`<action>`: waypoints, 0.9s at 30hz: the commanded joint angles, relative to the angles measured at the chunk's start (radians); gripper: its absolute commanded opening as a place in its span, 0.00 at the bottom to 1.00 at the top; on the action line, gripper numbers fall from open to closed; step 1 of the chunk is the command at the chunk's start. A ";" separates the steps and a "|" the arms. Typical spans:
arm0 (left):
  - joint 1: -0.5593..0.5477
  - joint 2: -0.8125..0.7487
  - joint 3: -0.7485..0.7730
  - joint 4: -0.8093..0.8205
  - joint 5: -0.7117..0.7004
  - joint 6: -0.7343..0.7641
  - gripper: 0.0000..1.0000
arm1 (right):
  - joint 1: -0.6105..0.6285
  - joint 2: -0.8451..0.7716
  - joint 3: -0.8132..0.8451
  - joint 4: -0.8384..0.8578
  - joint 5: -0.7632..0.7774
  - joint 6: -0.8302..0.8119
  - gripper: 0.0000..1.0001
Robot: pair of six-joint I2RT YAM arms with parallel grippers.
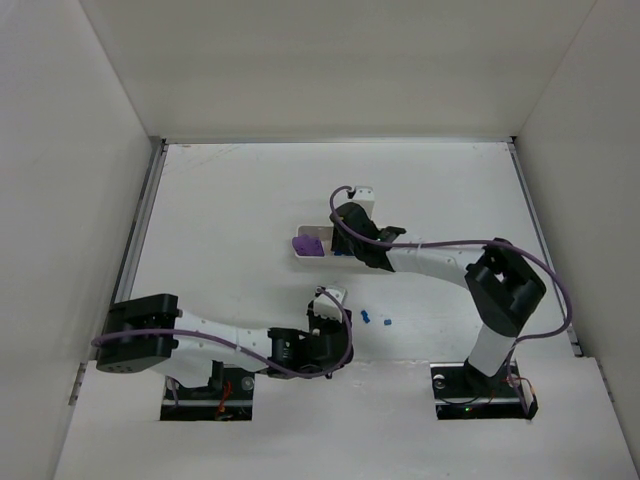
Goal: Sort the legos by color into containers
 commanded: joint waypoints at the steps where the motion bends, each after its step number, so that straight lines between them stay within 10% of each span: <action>1: 0.016 -0.041 0.003 0.004 -0.038 -0.033 0.41 | 0.005 -0.050 -0.005 0.059 0.010 -0.007 0.48; 27: 0.041 -0.044 -0.003 0.018 -0.006 -0.013 0.43 | -0.103 -0.222 -0.199 0.065 0.081 0.007 0.38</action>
